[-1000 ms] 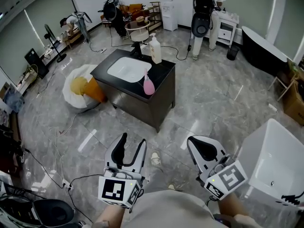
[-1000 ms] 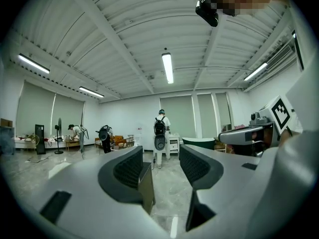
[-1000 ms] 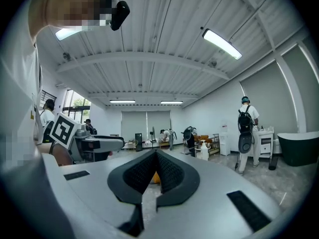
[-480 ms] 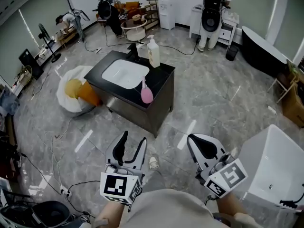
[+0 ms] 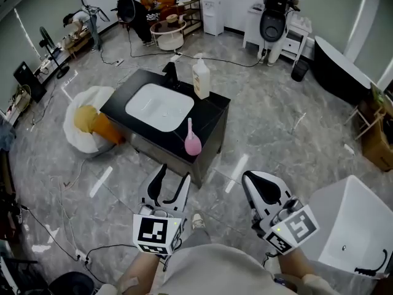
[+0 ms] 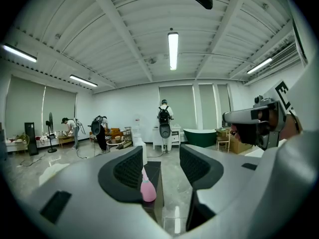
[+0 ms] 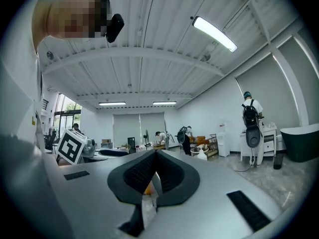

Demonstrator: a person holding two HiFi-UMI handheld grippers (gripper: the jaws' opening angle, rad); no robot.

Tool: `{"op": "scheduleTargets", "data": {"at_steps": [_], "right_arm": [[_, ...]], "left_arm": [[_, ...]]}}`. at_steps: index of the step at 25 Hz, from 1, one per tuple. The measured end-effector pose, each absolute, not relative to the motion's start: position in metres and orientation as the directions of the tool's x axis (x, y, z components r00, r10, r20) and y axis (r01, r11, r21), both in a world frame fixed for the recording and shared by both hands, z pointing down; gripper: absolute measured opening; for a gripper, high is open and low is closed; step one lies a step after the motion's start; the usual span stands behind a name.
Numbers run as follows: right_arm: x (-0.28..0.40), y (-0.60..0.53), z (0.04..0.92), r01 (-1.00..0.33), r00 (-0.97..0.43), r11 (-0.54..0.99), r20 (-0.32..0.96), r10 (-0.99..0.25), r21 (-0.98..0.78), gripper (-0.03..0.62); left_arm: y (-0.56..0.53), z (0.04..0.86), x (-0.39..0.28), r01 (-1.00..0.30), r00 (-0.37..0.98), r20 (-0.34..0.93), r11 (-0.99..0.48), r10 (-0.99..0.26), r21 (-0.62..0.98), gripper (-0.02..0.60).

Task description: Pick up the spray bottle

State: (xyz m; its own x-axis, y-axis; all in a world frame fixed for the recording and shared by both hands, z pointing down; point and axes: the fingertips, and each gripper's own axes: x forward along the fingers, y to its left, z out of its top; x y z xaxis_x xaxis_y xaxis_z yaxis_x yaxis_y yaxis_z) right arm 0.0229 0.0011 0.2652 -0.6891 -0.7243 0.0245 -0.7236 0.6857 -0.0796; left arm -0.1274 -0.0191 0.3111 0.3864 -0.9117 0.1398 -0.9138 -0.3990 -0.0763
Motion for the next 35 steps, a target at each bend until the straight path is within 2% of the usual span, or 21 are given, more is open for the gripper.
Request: {"op": "scheduleTargets", "data": {"at_steps": [6,11,20,32,35], "right_arm": [[-0.022,-0.098,0.279,-0.747,-0.66,0.664,0.091,-0.746,0.031,0.029],[-0.05,-0.159,0.296,-0.744,-0.662,0.668,0.121,-0.739,0.011,0.029],[-0.04,-0.229,0.322,-0.752,-0.655,0.658,0.156,-0.739,-0.042,0.029],[0.001,-0.307,0.356,-0.615,-0.775,0.786,0.231,-0.589,-0.061,0.029],[0.007,-0.322,0.363,-0.584,-0.798,0.808,0.236,-0.554,-0.078,0.029]], "left_arm": [[-0.121,0.325,-0.163,-0.908,0.397,0.153,-0.411,-0.905,-0.075,0.232],[-0.18,0.343,-0.177,-0.895,0.423,0.183,-0.441,-0.887,-0.068,0.232],[-0.227,0.365,-0.166,-0.879,0.447,0.227,-0.472,-0.865,-0.065,0.232],[-0.275,0.404,-0.128,-0.956,0.255,0.316,-0.287,-0.914,-0.06,0.242],[-0.292,0.415,-0.127,-0.977,0.201,0.317,-0.214,-0.927,-0.006,0.244]]}}
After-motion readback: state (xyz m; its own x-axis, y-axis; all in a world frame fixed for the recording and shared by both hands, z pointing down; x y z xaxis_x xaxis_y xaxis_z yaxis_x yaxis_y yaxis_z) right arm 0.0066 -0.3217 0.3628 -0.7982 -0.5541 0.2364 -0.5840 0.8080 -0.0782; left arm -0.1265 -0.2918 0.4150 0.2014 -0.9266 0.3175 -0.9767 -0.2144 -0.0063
